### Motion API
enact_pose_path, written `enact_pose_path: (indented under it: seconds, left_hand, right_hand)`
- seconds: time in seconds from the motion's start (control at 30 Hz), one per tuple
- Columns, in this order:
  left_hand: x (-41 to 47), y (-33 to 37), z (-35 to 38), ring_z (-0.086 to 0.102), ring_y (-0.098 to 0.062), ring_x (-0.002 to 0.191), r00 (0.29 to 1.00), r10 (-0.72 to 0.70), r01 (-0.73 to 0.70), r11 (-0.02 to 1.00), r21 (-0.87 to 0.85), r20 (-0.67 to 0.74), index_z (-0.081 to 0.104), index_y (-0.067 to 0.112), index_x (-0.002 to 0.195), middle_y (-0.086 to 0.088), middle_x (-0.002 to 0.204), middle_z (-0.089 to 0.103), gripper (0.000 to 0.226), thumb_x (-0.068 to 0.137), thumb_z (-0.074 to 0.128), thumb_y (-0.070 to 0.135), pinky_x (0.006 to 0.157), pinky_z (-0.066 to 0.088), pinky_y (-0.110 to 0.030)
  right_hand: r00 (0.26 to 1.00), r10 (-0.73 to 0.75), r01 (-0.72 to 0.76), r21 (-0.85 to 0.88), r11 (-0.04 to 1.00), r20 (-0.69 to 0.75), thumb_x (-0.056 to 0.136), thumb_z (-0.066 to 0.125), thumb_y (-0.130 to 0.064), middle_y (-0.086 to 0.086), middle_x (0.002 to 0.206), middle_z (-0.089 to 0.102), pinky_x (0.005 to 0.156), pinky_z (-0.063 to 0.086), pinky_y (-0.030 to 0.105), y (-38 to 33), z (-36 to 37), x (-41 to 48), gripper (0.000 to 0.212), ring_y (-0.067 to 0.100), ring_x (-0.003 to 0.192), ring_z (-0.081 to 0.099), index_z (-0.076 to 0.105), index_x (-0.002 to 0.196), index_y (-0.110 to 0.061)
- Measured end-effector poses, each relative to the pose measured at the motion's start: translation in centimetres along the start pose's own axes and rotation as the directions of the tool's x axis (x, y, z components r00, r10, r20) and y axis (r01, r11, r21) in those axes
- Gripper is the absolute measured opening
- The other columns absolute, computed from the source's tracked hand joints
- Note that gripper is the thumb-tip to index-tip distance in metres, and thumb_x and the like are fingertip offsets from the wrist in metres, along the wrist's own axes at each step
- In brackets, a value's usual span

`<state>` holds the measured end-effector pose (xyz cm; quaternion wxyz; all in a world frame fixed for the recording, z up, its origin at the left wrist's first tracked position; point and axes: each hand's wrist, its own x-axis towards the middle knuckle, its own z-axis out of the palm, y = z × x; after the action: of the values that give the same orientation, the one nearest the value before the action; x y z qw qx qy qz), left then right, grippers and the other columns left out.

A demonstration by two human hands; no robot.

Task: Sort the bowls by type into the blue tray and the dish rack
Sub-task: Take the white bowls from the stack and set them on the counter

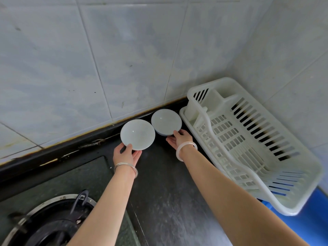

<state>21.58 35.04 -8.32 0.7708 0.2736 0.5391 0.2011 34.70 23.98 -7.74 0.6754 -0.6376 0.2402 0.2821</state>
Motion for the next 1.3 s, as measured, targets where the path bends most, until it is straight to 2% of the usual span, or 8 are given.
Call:
enact_pose_path:
  seconds: [0.13,0.23,0.53,0.73,0.9,1.03,1.17,1.3]
  left_hand:
    - [0.2,-0.1,0.0,0.063,-0.023,0.078,1.000,-0.003,0.003,1.000,-0.001,0.003,0.055,0.021,0.106,0.001,0.095,0.055,0.024,0.088,0.057,0.005,0.071,0.057,-0.033]
    - [0.1,0.0,0.1,0.064,-0.027,0.089,1.000,0.009,-0.009,1.000,0.007,0.006,0.056,0.019,0.111,0.003,0.092,0.057,0.027,0.088,0.056,0.004,0.074,0.056,-0.034]
    - [-1.2,-0.1,-0.1,0.053,-0.024,0.121,0.987,0.162,-0.162,0.964,0.212,0.017,0.055,0.013,0.128,-0.009,0.133,0.056,0.039,0.090,0.052,0.004,0.100,0.047,-0.039]
    - [-4.6,-1.2,-1.7,0.056,-0.017,0.103,0.962,0.227,-0.270,0.863,0.428,0.149,0.050,0.014,0.132,-0.006,0.135,0.054,0.041,0.092,0.051,0.011,0.096,0.046,-0.032]
    - [-11.1,-4.7,-2.7,0.057,-0.023,0.114,0.887,0.160,-0.434,0.605,0.668,0.432,0.054,0.013,0.127,-0.007,0.129,0.058,0.036,0.091,0.052,0.014,0.103,0.044,-0.042]
    - [-17.7,-9.5,-3.2,0.059,-0.012,0.099,0.767,-0.025,-0.586,0.378,0.717,0.641,0.062,0.021,0.117,0.000,0.118,0.064,0.028,0.091,0.052,0.019,0.090,0.046,-0.025]
    - [-24.0,-15.2,-4.1,0.058,-0.005,0.091,0.668,-0.202,-0.681,0.222,0.698,0.716,0.063,0.023,0.116,0.005,0.115,0.066,0.028,0.090,0.051,0.020,0.079,0.039,-0.013]
    - [-29.0,-20.6,-6.2,0.060,-0.012,0.103,0.558,-0.328,-0.783,0.093,0.614,0.762,0.058,0.024,0.122,0.005,0.121,0.062,0.032,0.090,0.053,0.027,0.089,0.044,-0.021]
  right_hand:
    - [1.000,0.003,-0.003,-0.040,0.999,0.007,0.095,0.047,-0.008,0.027,0.111,0.063,0.072,0.053,0.033,-0.3,0.0,0.1,0.039,0.028,0.086,0.064,0.042,0.134,-0.009]
    - [0.999,0.020,-0.016,-0.098,0.995,0.041,0.097,0.044,-0.017,0.024,0.113,0.064,0.075,0.052,0.035,-0.3,-0.1,-0.2,0.041,0.028,0.087,0.064,0.038,0.138,-0.014]
    - [0.986,0.075,-0.045,-0.201,0.978,0.147,0.099,0.038,-0.028,0.013,0.133,0.055,0.087,0.049,0.039,-0.8,-0.7,-2.6,0.048,0.032,0.113,0.059,0.025,0.145,-0.022]
    - [0.981,0.056,-0.005,-0.261,0.965,0.188,0.098,0.038,-0.028,0.008,0.129,0.058,0.086,0.048,0.035,-1.4,-3.7,-6.2,0.040,0.027,0.105,0.061,0.040,0.136,-0.018]
    - [0.973,-0.118,0.190,-0.388,0.902,0.201,0.098,0.039,-0.027,0.000,0.098,0.067,0.077,0.051,0.029,-0.8,-10.7,-12.0,0.030,0.019,0.083,0.064,0.054,0.121,-0.015]
    - [0.959,-0.232,0.282,-0.508,0.814,0.162,0.098,0.039,-0.028,-0.008,0.087,0.066,0.072,0.050,0.025,1.5,-18.2,-17.4,0.027,0.012,0.076,0.065,0.059,0.114,-0.018]
    - [0.948,-0.317,0.263,-0.663,0.701,0.042,0.096,0.042,-0.030,-0.008,0.087,0.067,0.079,0.051,0.031,5.3,-26.4,-22.6,0.021,0.013,0.076,0.064,0.061,0.103,-0.024]
    - [0.913,-0.375,0.072,-0.841,0.536,-0.161,0.093,0.044,-0.025,0.000,0.102,0.067,0.078,0.048,0.031,9.7,-34.2,-26.8,0.021,0.024,0.092,0.063,0.062,0.104,-0.027]
